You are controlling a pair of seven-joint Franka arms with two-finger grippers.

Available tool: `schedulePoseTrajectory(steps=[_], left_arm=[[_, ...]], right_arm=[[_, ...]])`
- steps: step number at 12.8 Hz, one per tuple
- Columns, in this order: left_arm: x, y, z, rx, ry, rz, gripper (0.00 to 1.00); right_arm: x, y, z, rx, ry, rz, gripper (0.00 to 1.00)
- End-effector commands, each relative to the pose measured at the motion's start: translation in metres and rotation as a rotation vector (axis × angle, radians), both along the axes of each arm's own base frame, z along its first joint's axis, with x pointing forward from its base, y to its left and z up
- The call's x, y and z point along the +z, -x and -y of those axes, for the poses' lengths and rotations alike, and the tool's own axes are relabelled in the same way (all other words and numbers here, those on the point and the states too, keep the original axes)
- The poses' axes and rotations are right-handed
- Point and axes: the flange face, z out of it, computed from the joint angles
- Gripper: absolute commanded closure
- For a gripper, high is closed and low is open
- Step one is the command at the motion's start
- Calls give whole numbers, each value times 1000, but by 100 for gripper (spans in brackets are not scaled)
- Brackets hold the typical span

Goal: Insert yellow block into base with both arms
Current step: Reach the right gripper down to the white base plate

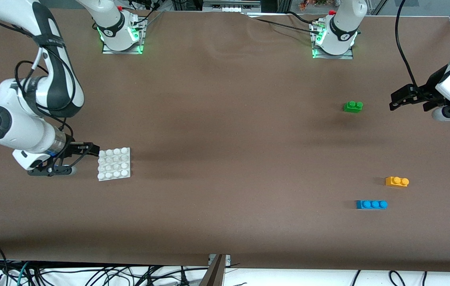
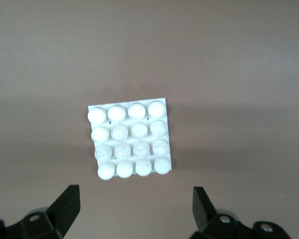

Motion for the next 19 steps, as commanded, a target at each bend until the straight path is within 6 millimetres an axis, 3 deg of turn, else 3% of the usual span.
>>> schedulePoseTrajectory(steps=[1,5,9,19], left_arm=[[4,3,-2,-21,7,-3,0],[4,3,-2,-21,7,-3,0],[4,3,-2,-21,7,-3,0],[4,3,-2,-21,7,-3,0]], right_arm=[[-35,9,8,-11,-18,30,0],[-87,14,20,-19,-52,59,0],[-123,8,24,-24,-45,101,0],[-146,10,27,-42,-59,101,5]])
